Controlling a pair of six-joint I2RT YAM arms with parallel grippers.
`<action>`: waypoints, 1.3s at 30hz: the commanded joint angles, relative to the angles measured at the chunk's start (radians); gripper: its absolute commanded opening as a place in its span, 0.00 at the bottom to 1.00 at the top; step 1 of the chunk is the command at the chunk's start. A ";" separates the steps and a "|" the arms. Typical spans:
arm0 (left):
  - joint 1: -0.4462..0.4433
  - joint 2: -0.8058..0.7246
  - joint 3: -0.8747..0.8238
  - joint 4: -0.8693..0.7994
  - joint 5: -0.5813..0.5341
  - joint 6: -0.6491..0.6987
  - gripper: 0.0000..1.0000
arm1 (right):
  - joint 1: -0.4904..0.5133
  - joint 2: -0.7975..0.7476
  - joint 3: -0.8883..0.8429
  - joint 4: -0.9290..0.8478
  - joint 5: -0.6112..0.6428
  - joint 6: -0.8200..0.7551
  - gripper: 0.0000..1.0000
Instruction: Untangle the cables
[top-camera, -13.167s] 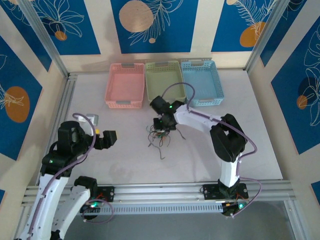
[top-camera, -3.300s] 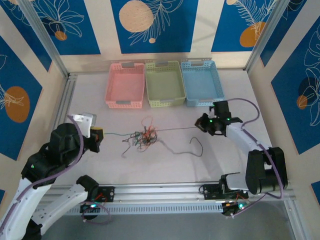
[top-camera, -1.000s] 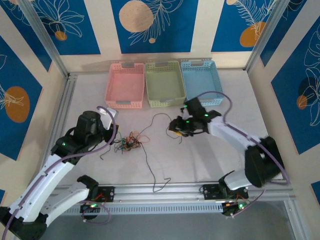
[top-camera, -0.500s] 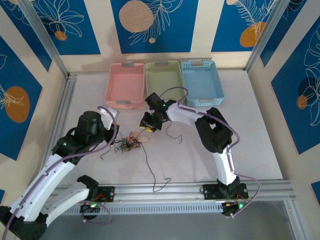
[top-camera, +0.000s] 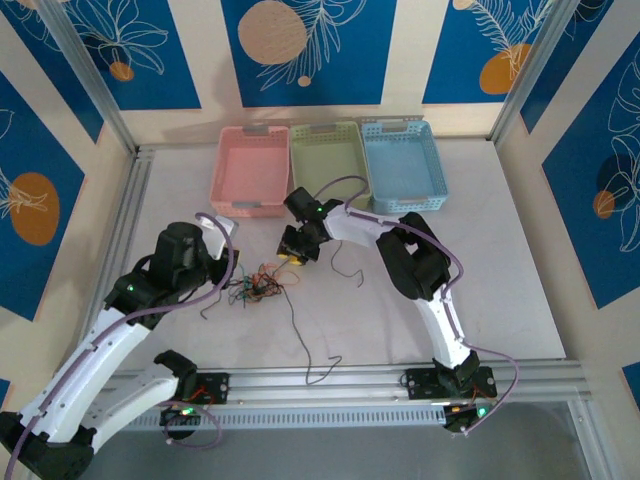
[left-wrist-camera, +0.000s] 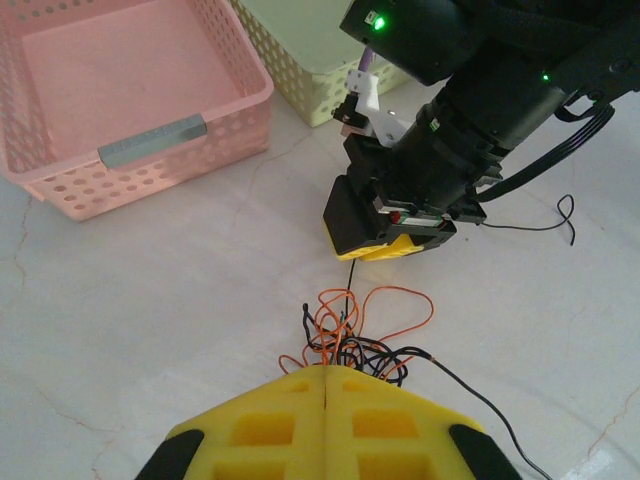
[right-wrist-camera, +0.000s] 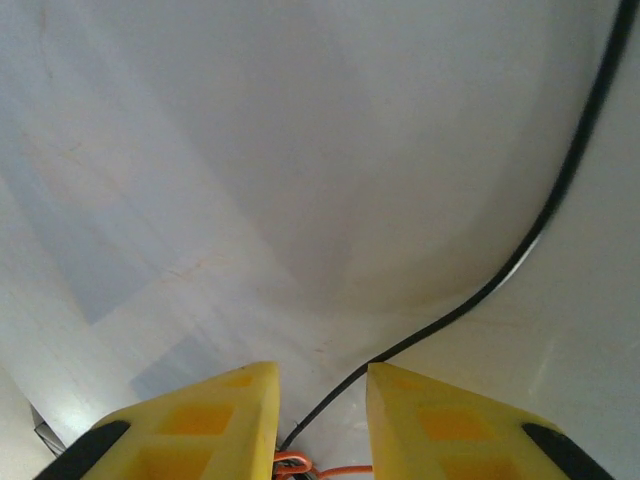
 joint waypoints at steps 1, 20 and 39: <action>0.009 0.000 -0.011 0.011 0.019 -0.004 0.00 | 0.015 -0.036 -0.024 -0.015 0.002 0.015 0.29; 0.009 0.004 -0.013 0.011 0.021 -0.004 0.00 | 0.029 -0.098 -0.038 -0.012 0.050 0.029 0.32; 0.009 0.006 -0.014 0.014 0.025 -0.004 0.00 | 0.030 0.015 0.008 0.019 0.062 0.054 0.23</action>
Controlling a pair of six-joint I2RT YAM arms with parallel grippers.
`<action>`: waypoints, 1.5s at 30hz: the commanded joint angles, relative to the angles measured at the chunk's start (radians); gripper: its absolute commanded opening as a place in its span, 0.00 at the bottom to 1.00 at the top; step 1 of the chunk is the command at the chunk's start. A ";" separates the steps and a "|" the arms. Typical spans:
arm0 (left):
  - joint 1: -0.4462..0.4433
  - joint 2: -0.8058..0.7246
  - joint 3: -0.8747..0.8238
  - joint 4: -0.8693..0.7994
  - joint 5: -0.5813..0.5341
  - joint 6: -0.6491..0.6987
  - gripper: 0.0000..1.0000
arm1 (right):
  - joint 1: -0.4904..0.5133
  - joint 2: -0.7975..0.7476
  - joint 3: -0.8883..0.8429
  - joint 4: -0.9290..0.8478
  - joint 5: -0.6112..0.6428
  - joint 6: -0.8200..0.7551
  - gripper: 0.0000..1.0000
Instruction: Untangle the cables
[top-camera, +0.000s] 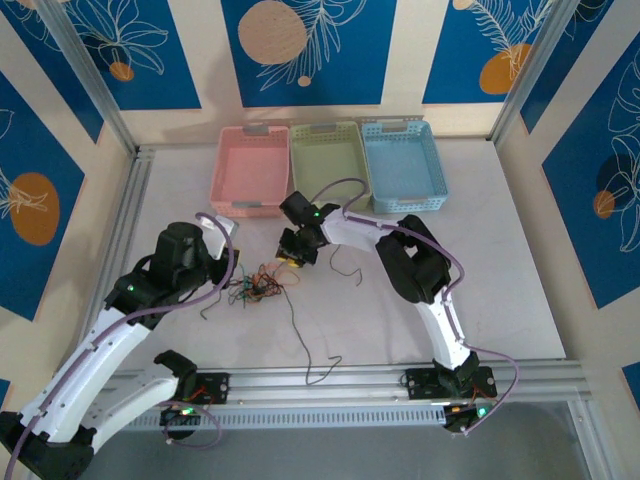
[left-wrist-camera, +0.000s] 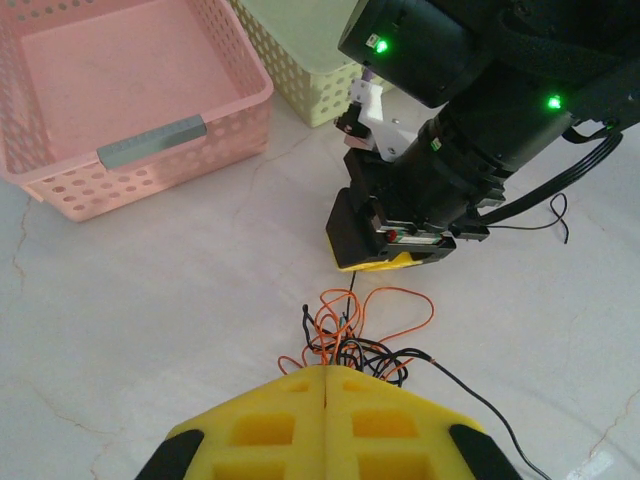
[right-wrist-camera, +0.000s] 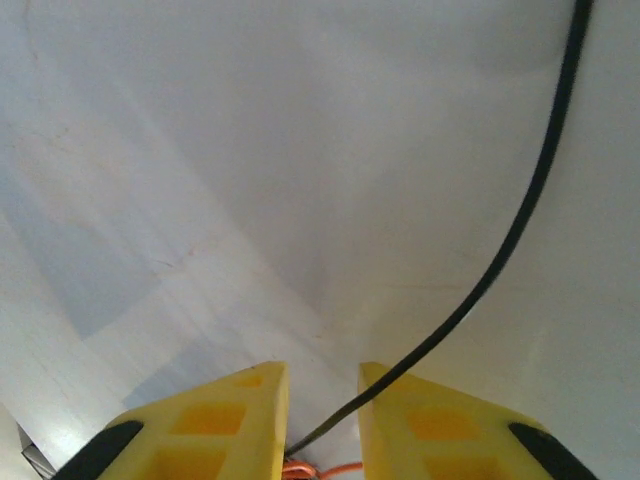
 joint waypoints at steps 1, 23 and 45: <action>0.009 0.005 -0.013 0.010 0.024 -0.004 0.00 | -0.002 0.030 0.027 -0.006 0.001 0.014 0.21; 0.009 -0.008 -0.013 -0.006 -0.073 -0.010 0.00 | -0.255 -0.532 -0.490 0.234 -0.002 -0.134 0.00; 0.106 -0.020 -0.003 -0.027 -0.197 -0.023 0.00 | -1.022 -0.870 -0.915 0.242 -0.110 -0.219 0.00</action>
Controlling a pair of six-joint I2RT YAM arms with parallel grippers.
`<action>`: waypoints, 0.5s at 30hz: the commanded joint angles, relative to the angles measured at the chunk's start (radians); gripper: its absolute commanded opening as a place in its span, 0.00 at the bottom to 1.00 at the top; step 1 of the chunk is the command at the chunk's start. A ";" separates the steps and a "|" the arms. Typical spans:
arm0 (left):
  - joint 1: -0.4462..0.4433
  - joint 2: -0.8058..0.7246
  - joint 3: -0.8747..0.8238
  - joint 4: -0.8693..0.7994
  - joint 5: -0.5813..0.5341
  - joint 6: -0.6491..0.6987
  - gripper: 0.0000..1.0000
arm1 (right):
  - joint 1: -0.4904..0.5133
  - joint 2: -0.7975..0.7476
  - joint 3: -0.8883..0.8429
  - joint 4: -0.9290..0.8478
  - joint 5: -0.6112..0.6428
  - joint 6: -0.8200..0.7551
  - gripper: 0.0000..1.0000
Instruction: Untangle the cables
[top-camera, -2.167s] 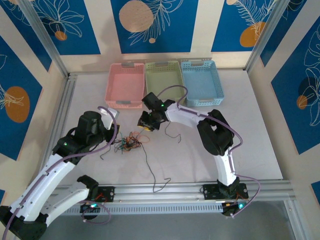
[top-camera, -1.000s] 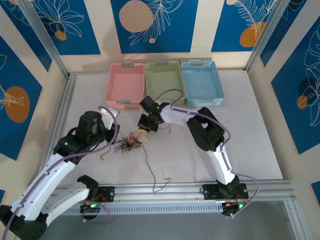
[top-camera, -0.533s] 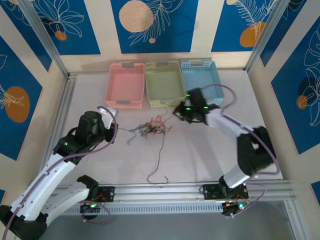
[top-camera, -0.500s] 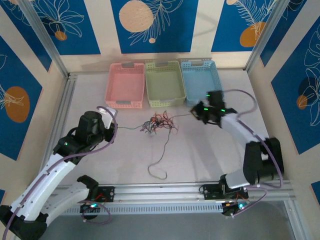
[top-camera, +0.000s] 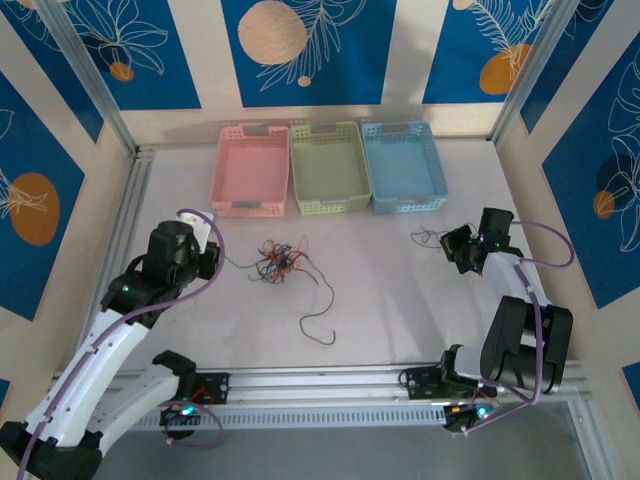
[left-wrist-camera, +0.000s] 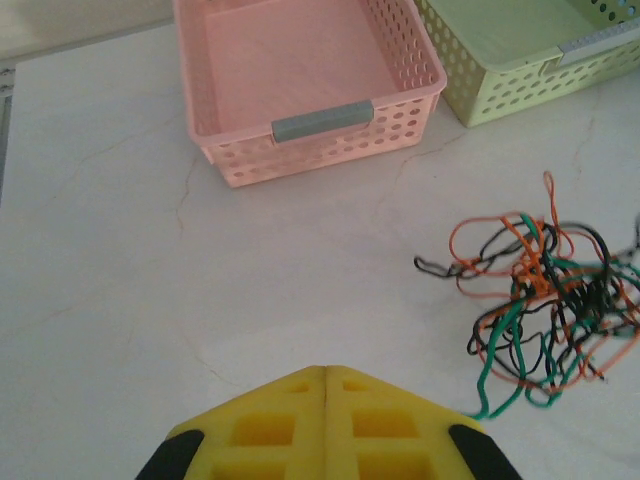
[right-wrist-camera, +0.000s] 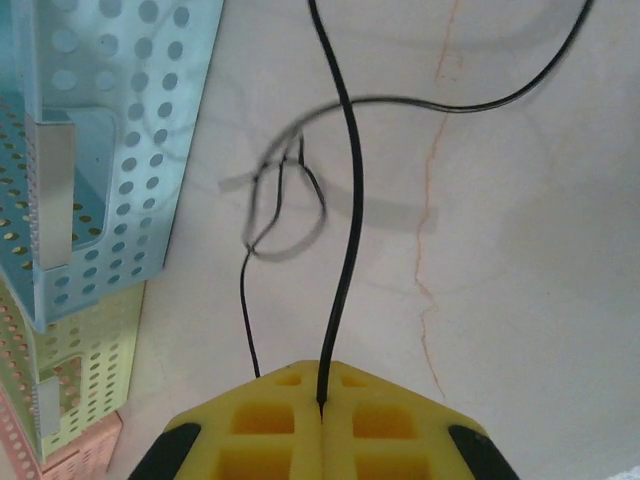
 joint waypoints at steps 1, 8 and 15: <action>0.011 -0.007 0.002 -0.004 0.007 -0.015 0.00 | 0.021 0.006 -0.006 0.011 -0.053 -0.034 0.00; 0.011 0.001 -0.003 0.005 0.053 -0.010 0.00 | 0.198 -0.120 0.147 -0.125 0.008 -0.091 0.00; 0.011 0.004 -0.003 0.007 0.060 -0.010 0.00 | 0.293 -0.151 0.405 -0.244 0.090 -0.144 0.00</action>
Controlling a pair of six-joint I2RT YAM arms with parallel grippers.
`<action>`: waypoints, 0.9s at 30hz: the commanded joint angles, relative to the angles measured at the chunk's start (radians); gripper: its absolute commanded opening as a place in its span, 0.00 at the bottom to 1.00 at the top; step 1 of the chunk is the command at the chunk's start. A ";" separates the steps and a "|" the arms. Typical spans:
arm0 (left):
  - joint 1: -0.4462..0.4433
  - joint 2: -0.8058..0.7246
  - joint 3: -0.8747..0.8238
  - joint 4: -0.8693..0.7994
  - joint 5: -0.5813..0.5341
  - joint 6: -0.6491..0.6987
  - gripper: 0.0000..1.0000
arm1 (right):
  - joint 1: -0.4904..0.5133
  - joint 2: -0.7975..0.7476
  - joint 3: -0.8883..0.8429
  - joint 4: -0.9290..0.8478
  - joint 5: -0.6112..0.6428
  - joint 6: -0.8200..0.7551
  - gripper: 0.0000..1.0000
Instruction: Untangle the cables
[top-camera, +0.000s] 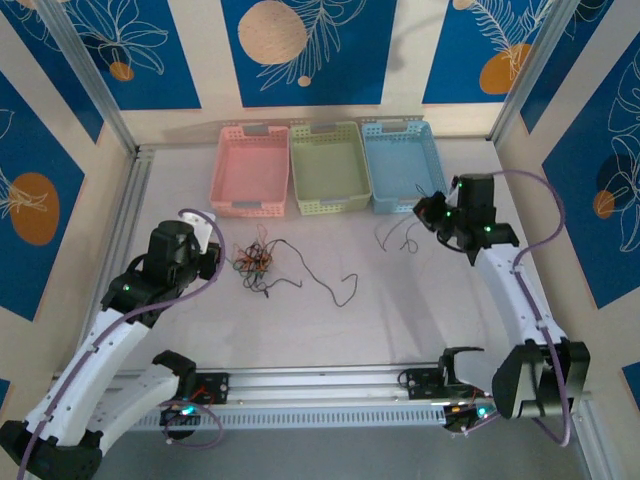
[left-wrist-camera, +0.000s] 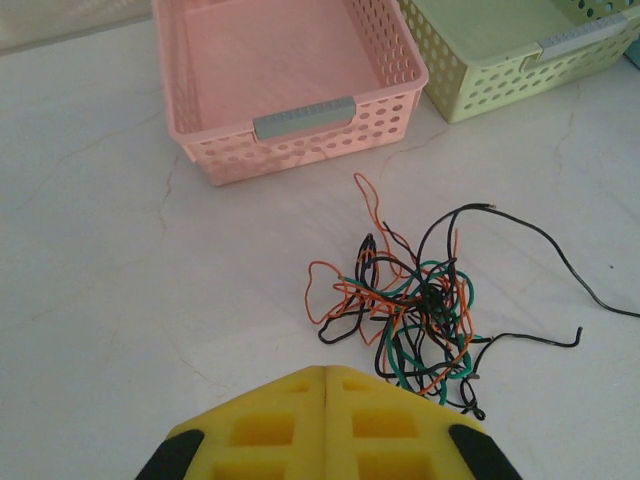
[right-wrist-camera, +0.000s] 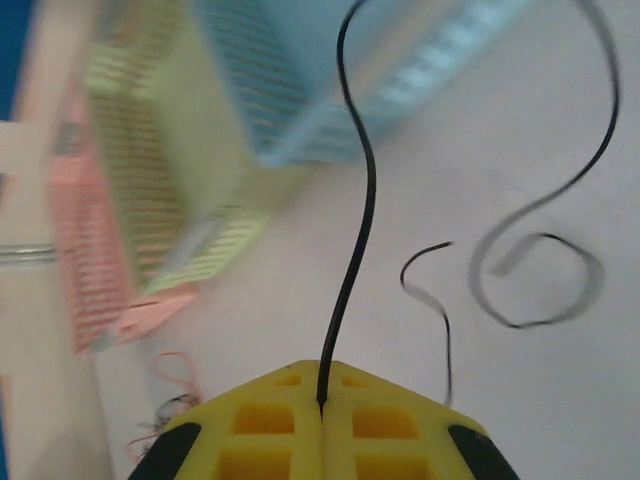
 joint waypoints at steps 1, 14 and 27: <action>0.010 0.000 -0.003 0.008 0.028 -0.010 0.00 | 0.002 0.009 0.119 -0.084 0.045 -0.047 0.00; 0.010 0.006 -0.004 0.009 0.041 -0.009 0.00 | -0.022 0.393 0.775 -0.200 0.002 -0.052 0.00; 0.009 0.003 -0.004 0.008 0.044 -0.008 0.00 | 0.076 0.443 1.075 -0.276 -0.180 0.006 0.00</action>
